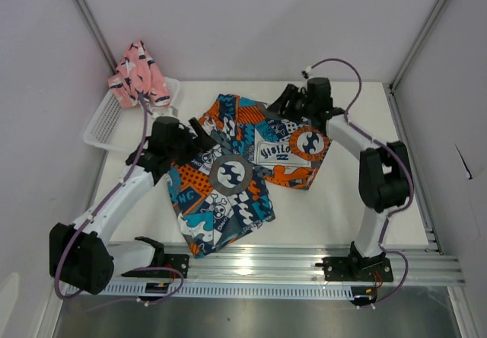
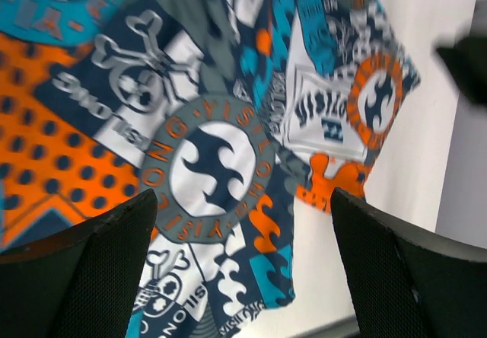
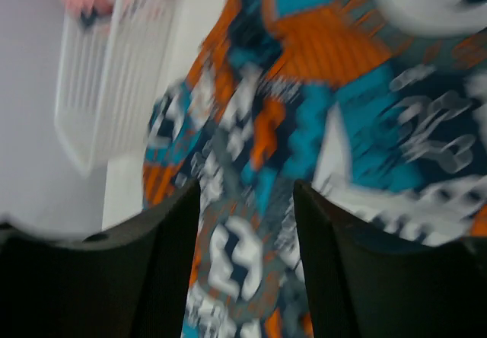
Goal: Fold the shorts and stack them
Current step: Flatten the shorts out
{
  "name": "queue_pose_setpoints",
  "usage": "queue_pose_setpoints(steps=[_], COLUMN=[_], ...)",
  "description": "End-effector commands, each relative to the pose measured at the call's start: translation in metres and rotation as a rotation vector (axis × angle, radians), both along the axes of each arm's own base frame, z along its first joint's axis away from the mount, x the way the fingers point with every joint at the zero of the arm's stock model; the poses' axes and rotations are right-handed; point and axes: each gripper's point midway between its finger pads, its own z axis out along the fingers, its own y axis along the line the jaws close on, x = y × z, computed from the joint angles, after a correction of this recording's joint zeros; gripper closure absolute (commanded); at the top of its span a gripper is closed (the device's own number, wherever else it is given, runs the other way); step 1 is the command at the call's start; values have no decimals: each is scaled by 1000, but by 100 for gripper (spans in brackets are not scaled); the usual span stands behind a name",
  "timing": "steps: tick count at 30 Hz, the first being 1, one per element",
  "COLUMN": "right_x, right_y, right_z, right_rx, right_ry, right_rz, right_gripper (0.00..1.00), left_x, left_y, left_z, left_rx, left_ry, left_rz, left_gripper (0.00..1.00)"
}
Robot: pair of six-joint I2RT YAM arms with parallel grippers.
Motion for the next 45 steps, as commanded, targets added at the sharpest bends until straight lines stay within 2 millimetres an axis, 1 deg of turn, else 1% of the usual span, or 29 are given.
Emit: queue_pose_setpoints(steps=[1,2,3,4,5,6,7,8,9,10,11,13,14,15,17,18,19,20,21,22,26,27,29,30,33,34,38,42,45], right_x=[-71,-87,-103,-130,-144,-158,-170,-205,-216,-228,-252,-276,-287,-311,-331,-351,-357,-363,-369,-380,-395,-397,-404,-406,-410,-411,-422,-432,-441], right_y=[39,47,55,68,75,83,86,106,112,120,139,153,166,180,199,209,214,219,226,232,246,248,255,256,259,260,267,268,270], right_z=[10,11,10,10,8,8,8,-1,-3,-11,-14,-27,-38,-44,-56,-60,-63,-67,-71,-74,-88,-96,-97,-102,-110,-117,-126,-139,-144], right_rx=[-102,-115,-136,-176,-194,-209,-233,-264,-294,-322,-347,-396,-417,-425,-455,-469,-482,-496,-504,-505,-519,-528,-513,-520,-527,-538,-524,-546,-549], right_ry=[-115,-123,-127,-150,-155,-165,-185,-172,-178,-174,-194,-180,-170,-172,-172,-181,-186,-188,-184,-184,-171,-164,-160,-152,-130,-117,-95,-70,-65], right_rz=[83,99,118,134,151,173,168,256,261,281,337,389,427,485,537,580,592,606,620,648,683,689,709,715,728,733,770,797,816], right_gripper=[45,45,46,45,45,45,45,43,43,38,36,34,34,34,33,33,32,32,32,32,32,32,32,32,32,33,36,40,41], left_x=[-2,-4,0,-1,-1,-1,-2,-2,-2,-3,-4,-6,-8,-11,-14,-16,-18,-18,-19,-20,-20,-21,-20,-20,-20,-21,-19,-19,-18], left_y=[31,37,49,53,62,67,70,78,82,84,89,93,96,97,99,99,99,108,110,110,113,114,116,117,120,120,122,121,122], left_z=[24,24,32,34,37,39,40,41,44,47,49,53,54,54,57,58,58,58,60,59,55,54,53,51,49,47,43,41,40], left_rx=[-10,-3,-2,0,11,13,8,6,3,0,-1,3,7,8,16,17,21,28,29,34,35,35,39,41,48,47,45,44,48], left_ry=[-36,-28,-41,-36,-29,-25,-23,-22,-29,-34,-38,-43,-46,-42,-51,-53,-49,-51,-59,-54,-42,-36,-36,-33,-31,-25,-20,-18,-14], left_rz=[46,53,85,91,111,122,123,141,151,153,164,167,174,173,176,173,170,196,200,198,197,198,201,203,207,205,206,203,204], left_gripper=[4,4,3,3,4,3,3,4,3,3,3,3,4,3,3,3,3,3,3,3,3,3,3,3,3,3,3,3,3])
